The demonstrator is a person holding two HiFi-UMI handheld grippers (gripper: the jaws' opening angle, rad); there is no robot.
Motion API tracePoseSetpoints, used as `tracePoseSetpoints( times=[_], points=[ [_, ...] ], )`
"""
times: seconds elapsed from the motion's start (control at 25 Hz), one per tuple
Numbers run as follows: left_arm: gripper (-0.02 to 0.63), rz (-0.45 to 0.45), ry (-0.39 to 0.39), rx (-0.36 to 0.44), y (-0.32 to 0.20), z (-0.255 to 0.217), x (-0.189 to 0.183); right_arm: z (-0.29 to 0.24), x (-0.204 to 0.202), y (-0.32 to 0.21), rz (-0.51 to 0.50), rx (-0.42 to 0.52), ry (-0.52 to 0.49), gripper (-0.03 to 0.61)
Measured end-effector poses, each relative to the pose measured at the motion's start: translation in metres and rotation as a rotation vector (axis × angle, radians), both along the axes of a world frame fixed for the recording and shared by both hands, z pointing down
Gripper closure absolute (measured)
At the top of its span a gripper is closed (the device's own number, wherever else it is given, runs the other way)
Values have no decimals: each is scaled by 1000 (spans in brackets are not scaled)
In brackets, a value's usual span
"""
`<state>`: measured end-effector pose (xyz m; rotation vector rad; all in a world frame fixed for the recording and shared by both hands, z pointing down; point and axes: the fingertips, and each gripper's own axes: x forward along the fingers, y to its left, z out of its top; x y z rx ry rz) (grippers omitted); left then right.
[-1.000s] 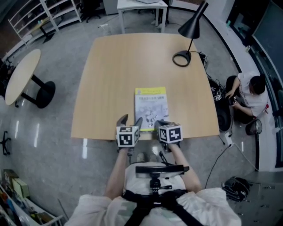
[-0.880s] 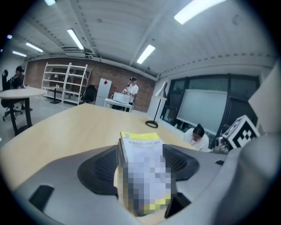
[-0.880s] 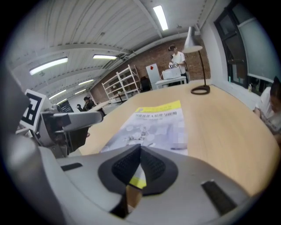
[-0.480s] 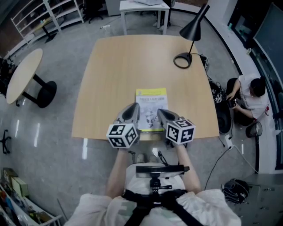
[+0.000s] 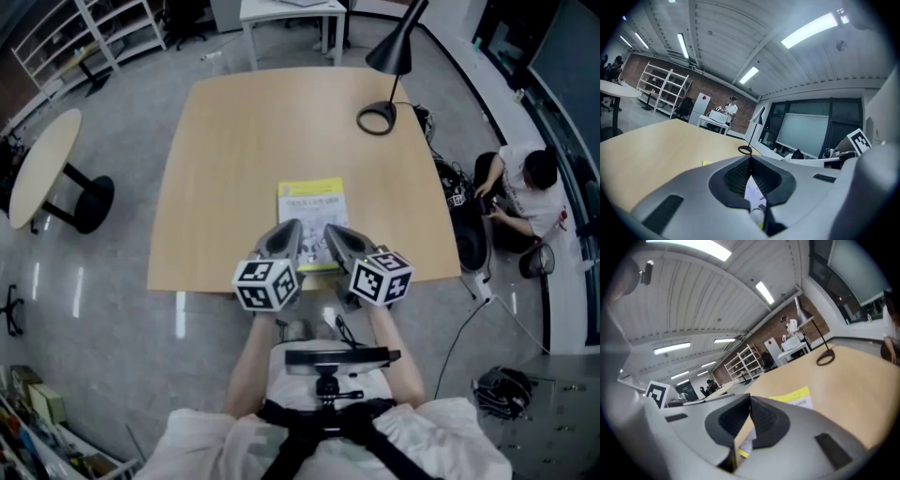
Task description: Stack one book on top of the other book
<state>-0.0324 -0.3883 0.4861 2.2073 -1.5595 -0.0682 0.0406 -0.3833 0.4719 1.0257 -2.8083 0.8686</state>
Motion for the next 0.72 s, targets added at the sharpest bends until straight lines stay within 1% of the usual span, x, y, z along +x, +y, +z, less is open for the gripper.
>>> tracePoseSetpoints(
  times=[0.08, 0.12, 0.2, 0.32, 0.44, 0.56, 0.72],
  points=[
    [600, -1, 1, -6, 0, 3, 2, -9, 1, 0, -4, 85, 19, 578],
    [600, -3, -2, -12, 0, 5, 3, -12, 2, -1, -5, 102, 20, 578],
    [600, -2, -6, -17, 3, 6, 6, -15, 6, 0, -4, 96, 2, 578],
    [600, 2, 6, 4, 5, 0, 13, -15, 14, 1, -2, 70, -22, 580],
    [600, -23, 18, 10, 8, 0, 16, -9, 24, 6, 0, 48, -41, 580],
    [600, -39, 15, 15, 14, 1, 20, -5, 32, 11, -1, 56, -29, 580],
    [600, -24, 0, 36, 32, 0, 27, -5, 39, 23, 10, 68, -31, 580]
  ],
)
